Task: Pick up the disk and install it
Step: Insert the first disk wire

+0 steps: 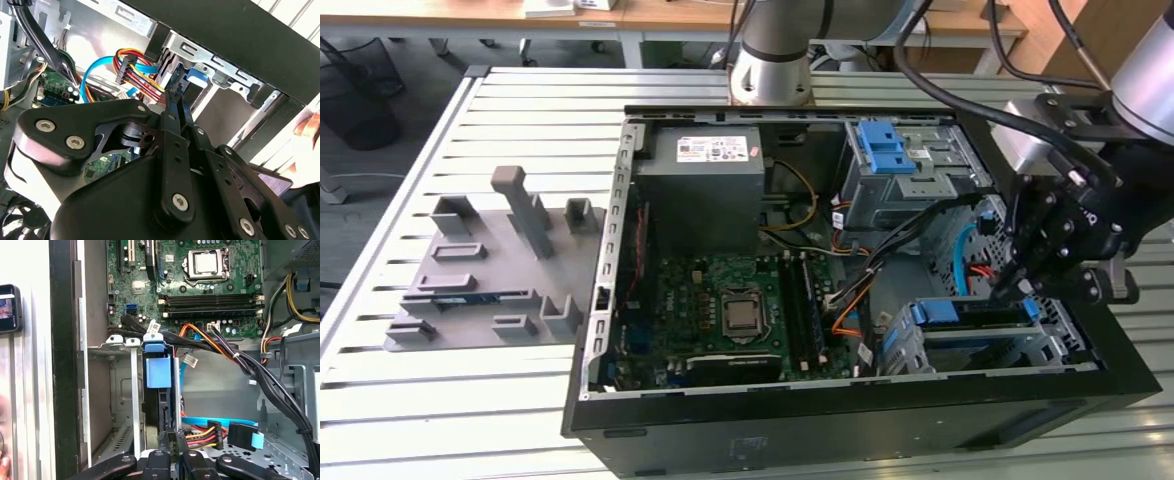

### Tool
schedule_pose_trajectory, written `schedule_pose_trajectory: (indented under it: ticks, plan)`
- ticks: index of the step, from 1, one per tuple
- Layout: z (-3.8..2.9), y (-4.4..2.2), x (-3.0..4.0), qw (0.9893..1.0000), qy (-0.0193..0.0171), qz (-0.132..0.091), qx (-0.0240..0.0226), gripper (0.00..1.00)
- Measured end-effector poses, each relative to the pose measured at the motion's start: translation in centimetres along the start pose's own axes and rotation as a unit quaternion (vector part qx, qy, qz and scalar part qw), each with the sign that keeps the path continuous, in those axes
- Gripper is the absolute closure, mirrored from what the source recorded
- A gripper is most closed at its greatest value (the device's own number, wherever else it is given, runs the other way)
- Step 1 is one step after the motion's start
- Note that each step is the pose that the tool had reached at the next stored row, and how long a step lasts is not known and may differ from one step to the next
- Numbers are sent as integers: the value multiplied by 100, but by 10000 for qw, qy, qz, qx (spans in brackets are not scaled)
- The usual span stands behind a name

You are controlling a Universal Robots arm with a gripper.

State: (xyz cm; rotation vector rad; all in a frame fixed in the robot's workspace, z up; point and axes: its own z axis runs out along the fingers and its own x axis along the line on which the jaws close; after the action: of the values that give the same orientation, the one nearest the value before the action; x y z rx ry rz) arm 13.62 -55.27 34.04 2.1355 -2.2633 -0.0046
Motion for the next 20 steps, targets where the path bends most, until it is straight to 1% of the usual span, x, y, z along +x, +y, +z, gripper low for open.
schedule_pose_trajectory:
  ticks: [2, 9, 20]
  plan:
    - [16, -1, 14, 10000, 0, 0, 0, 84]
    - [47, -2, 16, 10000, 1, 0, -2, 84]
    - [72, -2, 15, 10000, 1, 0, -7, 84]
